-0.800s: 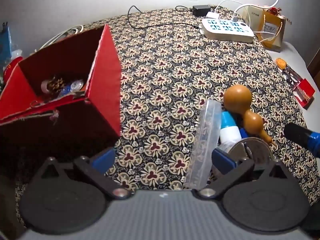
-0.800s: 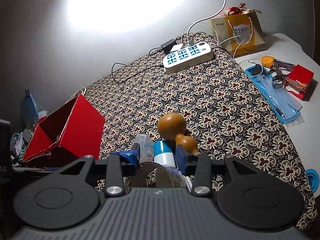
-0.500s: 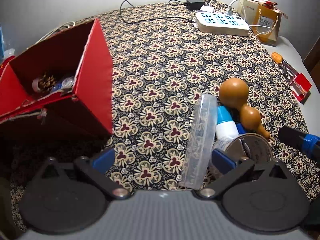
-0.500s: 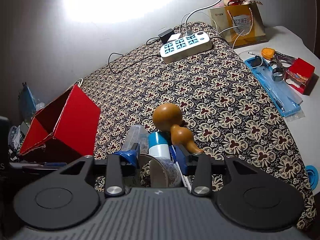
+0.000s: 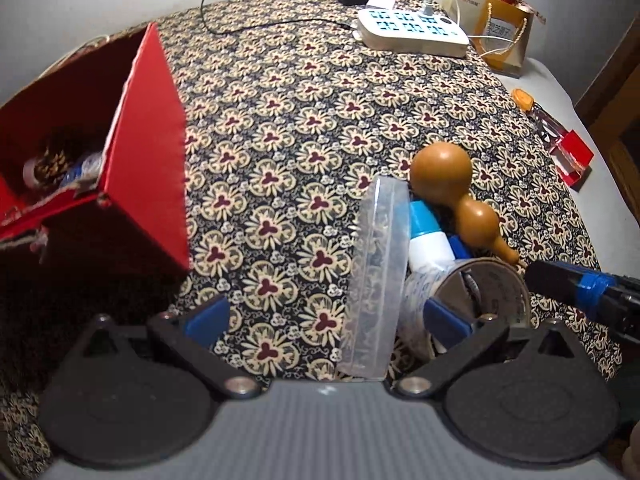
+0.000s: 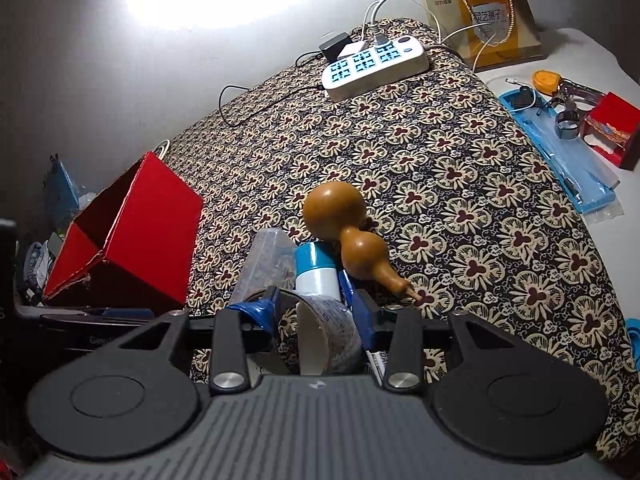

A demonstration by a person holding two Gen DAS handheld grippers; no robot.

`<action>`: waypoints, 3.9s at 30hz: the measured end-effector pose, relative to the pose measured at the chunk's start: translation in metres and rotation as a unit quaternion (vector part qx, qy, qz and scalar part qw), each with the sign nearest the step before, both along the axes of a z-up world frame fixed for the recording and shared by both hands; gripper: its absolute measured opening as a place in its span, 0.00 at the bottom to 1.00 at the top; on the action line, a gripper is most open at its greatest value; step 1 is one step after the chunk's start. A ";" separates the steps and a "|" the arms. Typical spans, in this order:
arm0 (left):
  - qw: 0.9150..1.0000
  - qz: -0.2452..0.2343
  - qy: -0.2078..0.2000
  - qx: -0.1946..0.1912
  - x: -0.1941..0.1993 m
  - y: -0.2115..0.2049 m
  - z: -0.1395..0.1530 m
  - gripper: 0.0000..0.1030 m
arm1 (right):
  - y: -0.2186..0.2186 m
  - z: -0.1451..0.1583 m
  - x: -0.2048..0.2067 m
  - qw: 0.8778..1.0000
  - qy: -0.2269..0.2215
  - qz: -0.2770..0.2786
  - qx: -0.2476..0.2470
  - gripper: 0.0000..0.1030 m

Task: Organize rigid objects
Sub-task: 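Grasp the clear plastic container with left gripper while right gripper grasps the tape roll, then carry both items into the red box and open both grippers, then withdraw both grippers from the red box back over the table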

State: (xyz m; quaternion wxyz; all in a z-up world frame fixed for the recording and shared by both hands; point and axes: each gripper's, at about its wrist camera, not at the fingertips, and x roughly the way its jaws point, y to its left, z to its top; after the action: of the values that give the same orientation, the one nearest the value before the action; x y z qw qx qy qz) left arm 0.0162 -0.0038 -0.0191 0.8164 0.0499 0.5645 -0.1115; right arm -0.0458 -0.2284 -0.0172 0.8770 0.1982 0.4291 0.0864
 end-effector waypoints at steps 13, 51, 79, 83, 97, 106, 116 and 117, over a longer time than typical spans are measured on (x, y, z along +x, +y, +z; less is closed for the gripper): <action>0.999 -0.038 -0.011 -0.009 0.005 -0.010 -0.004 0.90 | 0.003 -0.008 0.005 1.000 0.007 0.008 -0.004 0.23; 0.979 -0.115 -0.158 -0.060 -0.009 -0.002 0.068 0.29 | 0.015 0.040 0.011 0.994 -0.096 -0.016 0.053 0.01; 0.984 0.118 -0.125 0.043 0.114 0.329 0.047 0.25 | 0.341 0.009 0.202 0.975 0.047 0.198 0.088 0.01; 0.986 0.116 -0.118 0.036 0.117 0.330 0.042 0.30 | 0.339 0.004 0.208 0.976 0.066 0.187 0.095 0.08; 0.974 0.132 -0.182 0.014 0.087 0.319 0.090 0.49 | 0.292 0.032 0.177 0.982 -0.005 0.163 0.101 0.10; 0.974 0.110 -0.197 -0.027 0.054 0.268 0.110 0.67 | 0.229 0.057 0.137 0.985 -0.064 0.126 0.096 0.10; 0.984 0.028 -0.166 -0.051 0.010 0.172 0.092 0.69 | 0.132 0.072 0.095 0.992 -0.089 0.067 0.061 0.10; 0.985 0.022 -0.161 -0.055 0.007 0.164 0.090 0.69 | 0.122 0.071 0.090 0.992 -0.088 0.062 0.060 0.10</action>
State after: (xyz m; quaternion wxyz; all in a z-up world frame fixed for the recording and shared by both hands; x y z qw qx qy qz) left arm 0.0231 0.1601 0.0705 0.9004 0.0095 0.4195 -0.1148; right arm 0.0446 -0.1062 0.0535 0.8908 0.2150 0.3558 0.1835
